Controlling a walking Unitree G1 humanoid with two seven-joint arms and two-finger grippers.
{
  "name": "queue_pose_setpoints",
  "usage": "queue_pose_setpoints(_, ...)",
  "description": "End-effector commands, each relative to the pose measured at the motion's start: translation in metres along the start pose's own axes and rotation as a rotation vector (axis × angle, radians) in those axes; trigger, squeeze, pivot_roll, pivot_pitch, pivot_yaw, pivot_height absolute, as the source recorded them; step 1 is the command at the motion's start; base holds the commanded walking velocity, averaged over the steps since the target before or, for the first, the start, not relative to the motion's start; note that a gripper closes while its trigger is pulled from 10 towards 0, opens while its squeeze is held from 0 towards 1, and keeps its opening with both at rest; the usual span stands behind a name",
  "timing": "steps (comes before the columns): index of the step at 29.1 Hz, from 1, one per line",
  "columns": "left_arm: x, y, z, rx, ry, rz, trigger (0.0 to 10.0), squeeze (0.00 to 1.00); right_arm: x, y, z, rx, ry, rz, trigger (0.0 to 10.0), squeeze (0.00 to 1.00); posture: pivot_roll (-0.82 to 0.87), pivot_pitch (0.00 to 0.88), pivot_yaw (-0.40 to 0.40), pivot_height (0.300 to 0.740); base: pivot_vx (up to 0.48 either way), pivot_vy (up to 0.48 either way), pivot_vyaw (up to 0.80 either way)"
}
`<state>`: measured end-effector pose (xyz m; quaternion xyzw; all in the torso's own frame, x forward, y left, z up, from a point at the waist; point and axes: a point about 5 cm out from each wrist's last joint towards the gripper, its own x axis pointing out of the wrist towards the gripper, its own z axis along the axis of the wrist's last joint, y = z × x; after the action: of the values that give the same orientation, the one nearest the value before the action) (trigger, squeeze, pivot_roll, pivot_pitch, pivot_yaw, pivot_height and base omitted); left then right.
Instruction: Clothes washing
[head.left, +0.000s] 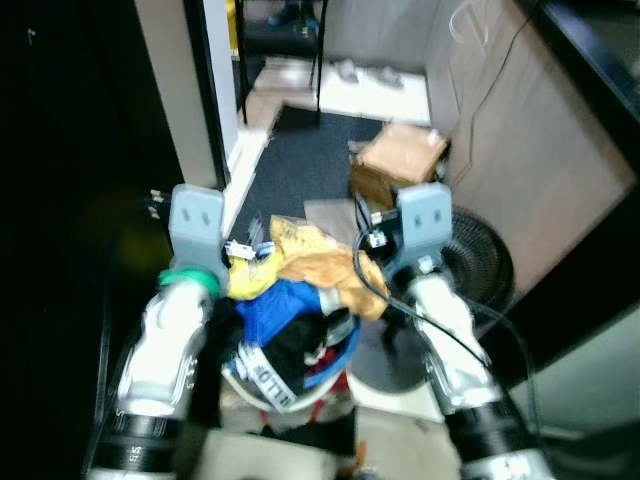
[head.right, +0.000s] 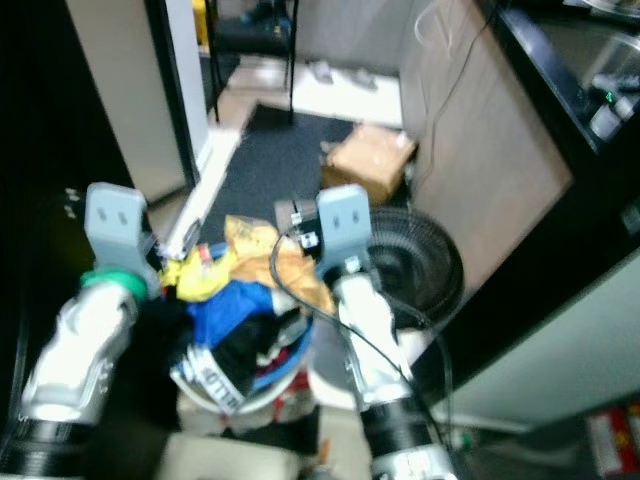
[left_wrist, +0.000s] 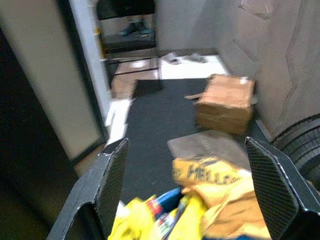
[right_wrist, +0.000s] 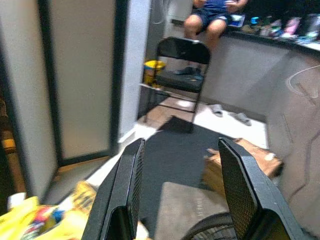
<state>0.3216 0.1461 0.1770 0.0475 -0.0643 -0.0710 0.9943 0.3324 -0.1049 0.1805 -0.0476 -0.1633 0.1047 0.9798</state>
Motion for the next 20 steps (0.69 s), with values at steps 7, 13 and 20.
queue_pose_setpoints(7, -0.0019, 0.0036, -0.0078, 0.005, 0.038, 0.01, 10.0, 0.0, -0.0026, 0.0041, -0.0022, 0.02, 0.018, 0.004, 10.0, 0.0, 0.03, 0.04, -0.025, 0.74, 0.0, 0.0, 0.0)
queue_pose_setpoints(13, -0.0025, 0.0024, -0.0109, 0.007, 0.047, 0.003, 10.0, 0.0, -0.0025, 0.0076, -0.0033, 0.018, 0.024, 0.028, 10.0, 0.0, 0.03, 0.044, -0.023, 0.74, 0.0, 0.0, 0.0)
queue_pose_setpoints(20, -0.0036, 0.0013, -0.0159, 0.006, 0.064, 0.001, 10.0, 0.0, -0.0029, 0.0102, -0.0061, 0.012, 0.036, 0.044, 10.0, 0.0, 0.03, 0.049, -0.025, 0.74, 0.0, 0.0, 0.0)
